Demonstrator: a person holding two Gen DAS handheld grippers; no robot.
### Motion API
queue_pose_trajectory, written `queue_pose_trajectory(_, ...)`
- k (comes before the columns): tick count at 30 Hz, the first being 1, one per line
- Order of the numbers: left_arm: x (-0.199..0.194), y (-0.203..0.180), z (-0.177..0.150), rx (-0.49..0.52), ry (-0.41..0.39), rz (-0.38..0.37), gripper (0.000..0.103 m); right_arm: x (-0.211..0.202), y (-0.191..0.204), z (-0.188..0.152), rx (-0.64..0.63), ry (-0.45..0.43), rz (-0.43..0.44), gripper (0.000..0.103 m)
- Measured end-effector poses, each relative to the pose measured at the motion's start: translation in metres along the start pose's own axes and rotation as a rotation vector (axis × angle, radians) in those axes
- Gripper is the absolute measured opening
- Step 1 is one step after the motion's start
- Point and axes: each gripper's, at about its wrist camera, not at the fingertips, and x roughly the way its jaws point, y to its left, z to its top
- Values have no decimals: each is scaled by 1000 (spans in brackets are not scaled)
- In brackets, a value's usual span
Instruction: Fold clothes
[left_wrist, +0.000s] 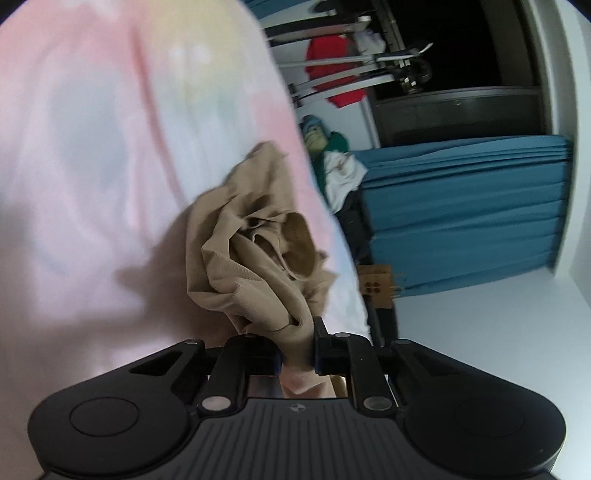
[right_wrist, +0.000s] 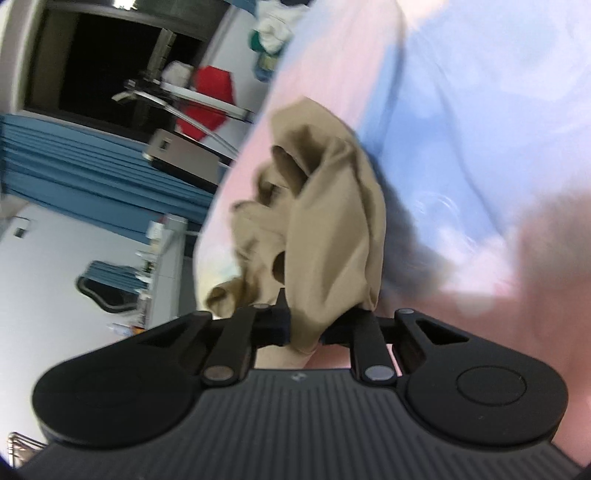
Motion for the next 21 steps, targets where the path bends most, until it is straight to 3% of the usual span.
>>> queue_pose_trajectory(4, -31, -36, 2, 36, -18, -24, 13, -22, 35, 8, -19, -42, 58, 16)
queue_pose_trajectory(9, -78, -66, -19, 88, -21, -28, 13, -58, 59, 0, -58, -45, 62, 16)
queue_pose_trajectory(16, -135, -42, -82, 54, 5, 29, 13, -100, 28, -46, -30, 15, 10, 16)
queue_pose_trajectory(21, -163, -36, -112, 32, 30, 32, 13, -136, 2, -73, 29, 38, 23, 16)
